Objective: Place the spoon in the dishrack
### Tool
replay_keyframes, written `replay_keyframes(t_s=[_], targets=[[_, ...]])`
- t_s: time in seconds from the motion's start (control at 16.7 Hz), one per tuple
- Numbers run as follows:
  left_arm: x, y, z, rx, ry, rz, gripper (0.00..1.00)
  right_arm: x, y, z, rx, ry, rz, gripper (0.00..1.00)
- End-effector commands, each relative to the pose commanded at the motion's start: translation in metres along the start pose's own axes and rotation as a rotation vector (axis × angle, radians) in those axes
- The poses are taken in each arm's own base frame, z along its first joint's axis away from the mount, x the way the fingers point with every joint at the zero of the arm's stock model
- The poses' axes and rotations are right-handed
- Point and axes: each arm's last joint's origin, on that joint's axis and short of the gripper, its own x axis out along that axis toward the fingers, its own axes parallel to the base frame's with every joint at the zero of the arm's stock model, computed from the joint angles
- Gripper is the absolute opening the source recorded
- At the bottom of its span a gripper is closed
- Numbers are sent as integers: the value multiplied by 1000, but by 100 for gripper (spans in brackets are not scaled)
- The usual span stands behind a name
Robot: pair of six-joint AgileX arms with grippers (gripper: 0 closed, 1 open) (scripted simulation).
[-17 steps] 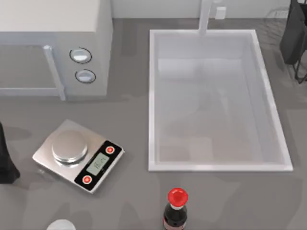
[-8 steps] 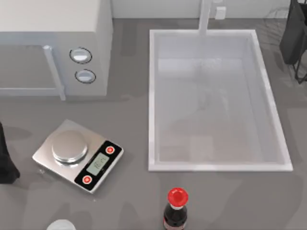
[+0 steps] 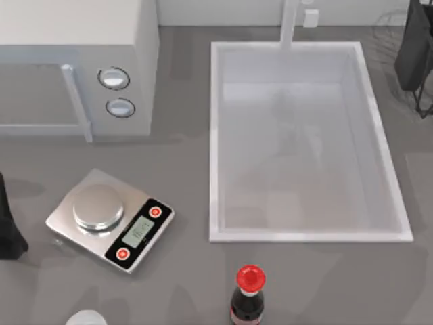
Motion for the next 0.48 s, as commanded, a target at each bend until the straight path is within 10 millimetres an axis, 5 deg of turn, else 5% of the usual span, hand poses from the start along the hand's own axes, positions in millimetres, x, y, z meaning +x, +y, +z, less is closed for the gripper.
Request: replay_keyframes(t_s=[0.12, 0.48], targets=[[0, 0, 0, 0, 0, 0, 100, 0, 0, 0, 0, 0, 0, 98], [0, 0, 0, 0, 0, 0, 100, 0, 0, 0, 0, 0, 0, 100]])
